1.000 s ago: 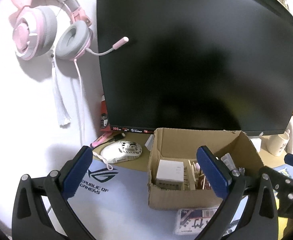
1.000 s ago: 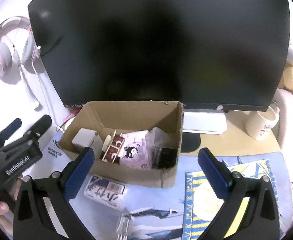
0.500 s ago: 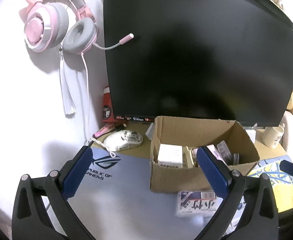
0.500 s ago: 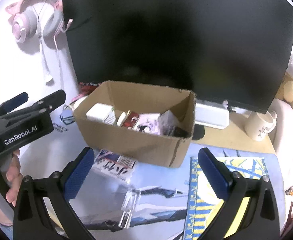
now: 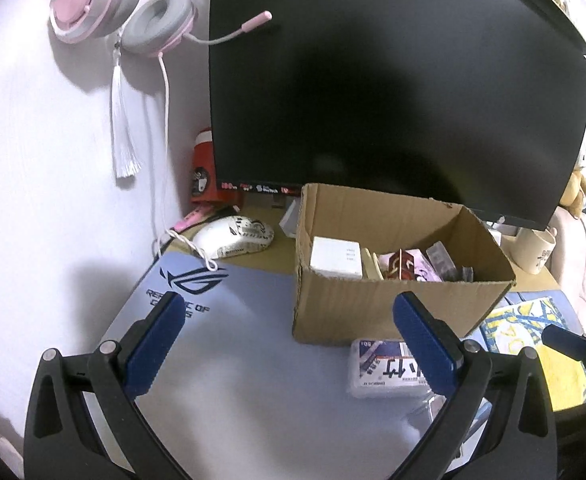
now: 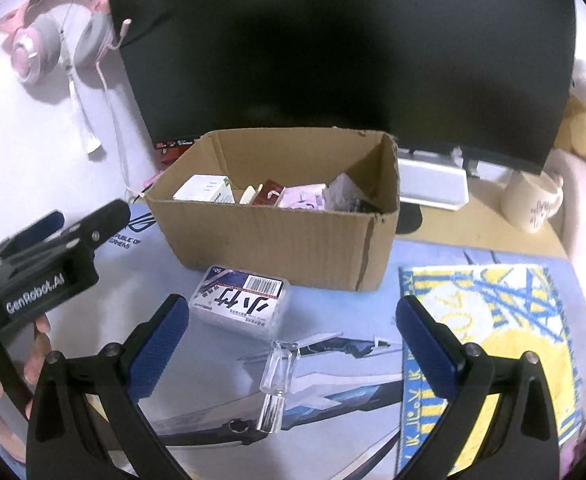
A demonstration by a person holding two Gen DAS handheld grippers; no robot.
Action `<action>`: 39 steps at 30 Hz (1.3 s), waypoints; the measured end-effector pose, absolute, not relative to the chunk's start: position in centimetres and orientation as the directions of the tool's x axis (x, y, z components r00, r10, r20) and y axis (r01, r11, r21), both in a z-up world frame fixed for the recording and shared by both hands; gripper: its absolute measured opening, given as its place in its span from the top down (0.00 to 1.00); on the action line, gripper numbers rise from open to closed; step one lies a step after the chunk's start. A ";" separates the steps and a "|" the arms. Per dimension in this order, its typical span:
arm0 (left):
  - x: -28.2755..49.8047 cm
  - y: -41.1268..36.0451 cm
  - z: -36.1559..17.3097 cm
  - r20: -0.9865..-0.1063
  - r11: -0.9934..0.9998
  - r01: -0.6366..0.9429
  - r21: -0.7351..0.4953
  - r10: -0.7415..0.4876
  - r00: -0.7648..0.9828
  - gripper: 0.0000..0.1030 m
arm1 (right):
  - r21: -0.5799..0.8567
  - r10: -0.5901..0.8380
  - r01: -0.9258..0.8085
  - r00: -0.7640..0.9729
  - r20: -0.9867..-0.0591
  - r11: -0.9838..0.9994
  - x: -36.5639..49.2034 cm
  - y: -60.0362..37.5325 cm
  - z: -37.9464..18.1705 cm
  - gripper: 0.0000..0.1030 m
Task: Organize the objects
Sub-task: 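Withdraw both tools from the cardboard box toward the toothpick box and glass bottle, then grasp the white toothpick box with the left tool while the right tool grasps the glass bottle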
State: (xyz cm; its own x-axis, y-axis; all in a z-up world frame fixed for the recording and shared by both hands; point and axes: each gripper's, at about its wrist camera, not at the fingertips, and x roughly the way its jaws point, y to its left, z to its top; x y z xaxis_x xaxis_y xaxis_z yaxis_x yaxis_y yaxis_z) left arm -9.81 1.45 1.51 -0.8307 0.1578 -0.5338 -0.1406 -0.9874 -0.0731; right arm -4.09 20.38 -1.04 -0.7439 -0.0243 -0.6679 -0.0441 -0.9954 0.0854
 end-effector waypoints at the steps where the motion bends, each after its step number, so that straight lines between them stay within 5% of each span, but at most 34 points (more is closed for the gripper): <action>1: -9.8 1.5 1.2 -0.535 -0.985 -0.151 -0.078 0.169 -0.828 0.00 | 0.098 -0.029 -0.050 -0.743 -0.669 -0.994 -4.1 20.5 -1.2 0.00; 17: -11.3 4.5 -2.7 -0.621 -0.974 -0.224 -0.028 0.193 -0.759 0.00 | 0.210 -0.080 -0.120 -0.660 -0.747 -0.970 -4.5 21.9 -5.8 0.00; 39: -11.9 7.5 -5.0 -0.699 -0.940 -0.333 -0.070 0.284 -0.656 0.00 | 0.078 -0.015 -0.095 -0.538 -0.843 -0.992 -5.4 20.3 -9.5 0.00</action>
